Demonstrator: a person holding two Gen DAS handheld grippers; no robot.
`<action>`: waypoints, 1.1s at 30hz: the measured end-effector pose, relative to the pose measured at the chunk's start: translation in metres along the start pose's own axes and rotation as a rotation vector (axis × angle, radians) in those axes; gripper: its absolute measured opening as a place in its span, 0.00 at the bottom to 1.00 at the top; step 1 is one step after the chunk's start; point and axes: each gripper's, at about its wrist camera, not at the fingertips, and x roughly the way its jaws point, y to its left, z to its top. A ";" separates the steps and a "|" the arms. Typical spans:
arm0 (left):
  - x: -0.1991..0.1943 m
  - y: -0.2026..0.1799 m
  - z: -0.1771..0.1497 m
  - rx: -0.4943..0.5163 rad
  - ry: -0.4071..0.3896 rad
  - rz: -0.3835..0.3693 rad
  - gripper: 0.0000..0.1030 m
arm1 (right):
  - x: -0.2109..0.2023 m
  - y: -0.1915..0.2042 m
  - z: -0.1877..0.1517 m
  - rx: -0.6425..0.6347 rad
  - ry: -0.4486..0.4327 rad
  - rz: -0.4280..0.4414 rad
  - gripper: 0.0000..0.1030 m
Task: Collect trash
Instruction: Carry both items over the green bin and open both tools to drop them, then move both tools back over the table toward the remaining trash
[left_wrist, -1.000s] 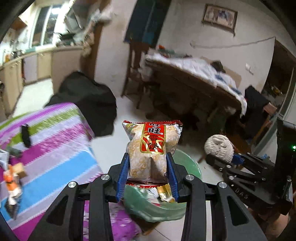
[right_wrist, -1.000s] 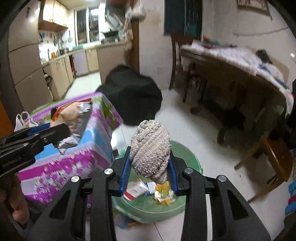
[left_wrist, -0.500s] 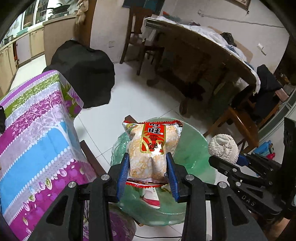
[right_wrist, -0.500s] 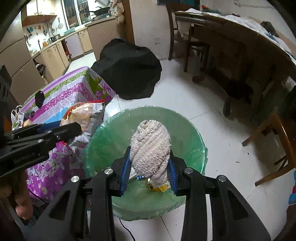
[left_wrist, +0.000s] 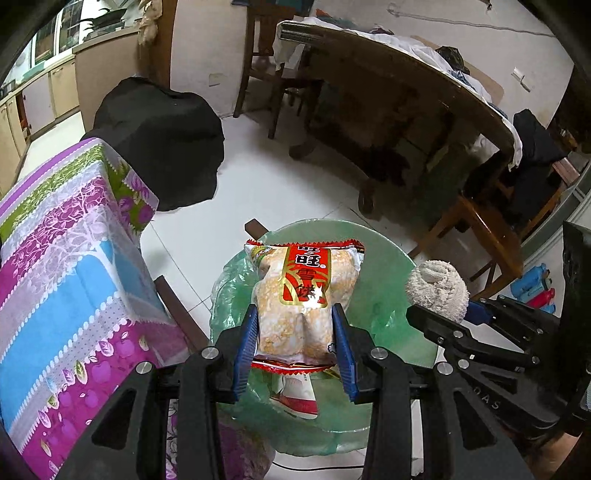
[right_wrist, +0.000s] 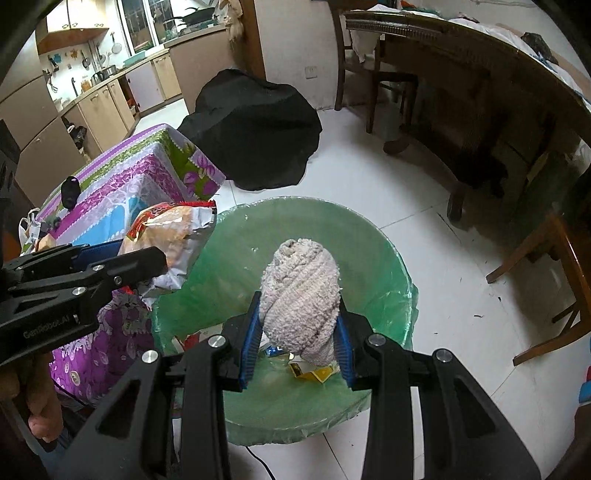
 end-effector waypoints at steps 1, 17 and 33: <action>0.002 0.000 0.001 0.001 0.004 0.000 0.39 | 0.001 0.001 0.002 0.001 0.001 0.000 0.33; 0.027 0.002 0.004 -0.001 0.040 0.013 0.39 | 0.019 -0.009 0.004 0.006 0.029 0.007 0.35; 0.033 0.009 -0.001 -0.014 0.057 0.037 0.56 | 0.012 -0.015 0.002 0.033 -0.003 -0.001 0.56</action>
